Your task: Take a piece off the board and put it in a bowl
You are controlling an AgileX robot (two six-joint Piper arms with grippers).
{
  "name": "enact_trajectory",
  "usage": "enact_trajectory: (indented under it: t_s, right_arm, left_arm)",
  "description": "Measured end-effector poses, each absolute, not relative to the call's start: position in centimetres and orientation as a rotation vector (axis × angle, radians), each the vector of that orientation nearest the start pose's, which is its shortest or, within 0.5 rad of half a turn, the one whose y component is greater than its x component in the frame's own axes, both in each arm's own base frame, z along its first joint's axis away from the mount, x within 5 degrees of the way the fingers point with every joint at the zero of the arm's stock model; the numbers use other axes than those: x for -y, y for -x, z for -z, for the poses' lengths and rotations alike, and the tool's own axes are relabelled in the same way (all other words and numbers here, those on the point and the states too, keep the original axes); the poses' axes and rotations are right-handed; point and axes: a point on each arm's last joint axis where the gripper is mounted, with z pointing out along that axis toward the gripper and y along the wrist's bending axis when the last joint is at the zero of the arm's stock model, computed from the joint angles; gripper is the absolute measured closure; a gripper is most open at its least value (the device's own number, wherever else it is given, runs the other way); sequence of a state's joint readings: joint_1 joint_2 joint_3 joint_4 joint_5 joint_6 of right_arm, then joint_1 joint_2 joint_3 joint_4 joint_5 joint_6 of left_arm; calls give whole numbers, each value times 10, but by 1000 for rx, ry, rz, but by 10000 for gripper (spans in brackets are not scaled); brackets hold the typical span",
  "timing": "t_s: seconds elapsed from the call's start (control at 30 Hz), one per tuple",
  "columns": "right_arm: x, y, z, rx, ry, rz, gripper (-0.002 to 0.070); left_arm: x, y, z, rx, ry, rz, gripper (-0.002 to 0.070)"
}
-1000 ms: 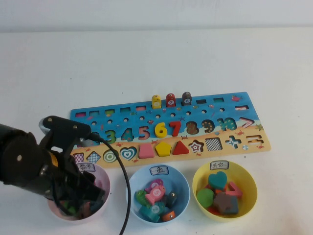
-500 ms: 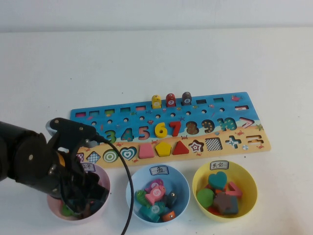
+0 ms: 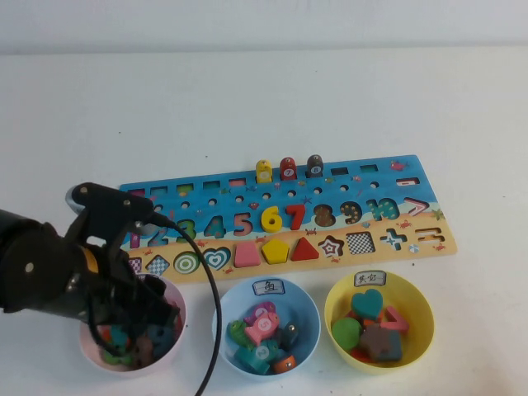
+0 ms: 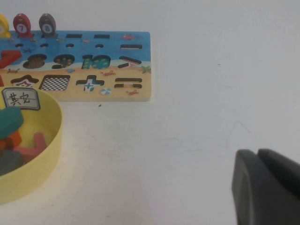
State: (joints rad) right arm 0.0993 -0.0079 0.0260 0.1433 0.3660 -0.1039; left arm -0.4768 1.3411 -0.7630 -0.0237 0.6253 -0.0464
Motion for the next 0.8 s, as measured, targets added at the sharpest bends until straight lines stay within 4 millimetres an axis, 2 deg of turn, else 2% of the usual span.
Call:
enact_trajectory:
  t_s: [0.07, 0.13, 0.23, 0.33, 0.53, 0.8]
  right_arm:
    - [-10, -52, -172, -1863, 100, -137, 694]
    - [-10, -52, -172, -1863, 100, -137, 694]
    - [-10, -52, -172, -1863, 100, -137, 694]
    - [-10, -52, -172, -1863, 100, -137, 694]
    - [-10, -52, -172, -1863, 100, -137, 694]
    - [-10, -52, -172, -1863, 100, -137, 694]
  left_arm:
    - [111, -214, -235, -2604, -558, 185, 308]
    - [108, -208, -247, -2552, -551, 196, 374]
    - [100, -193, -262, -2473, -540, 211, 560]
    - [90, -173, -270, -2382, -521, 236, 643]
    - [69, -132, -274, -2151, -460, 305, 671]
    - [51, -97, -263, -1859, -354, 412, 675]
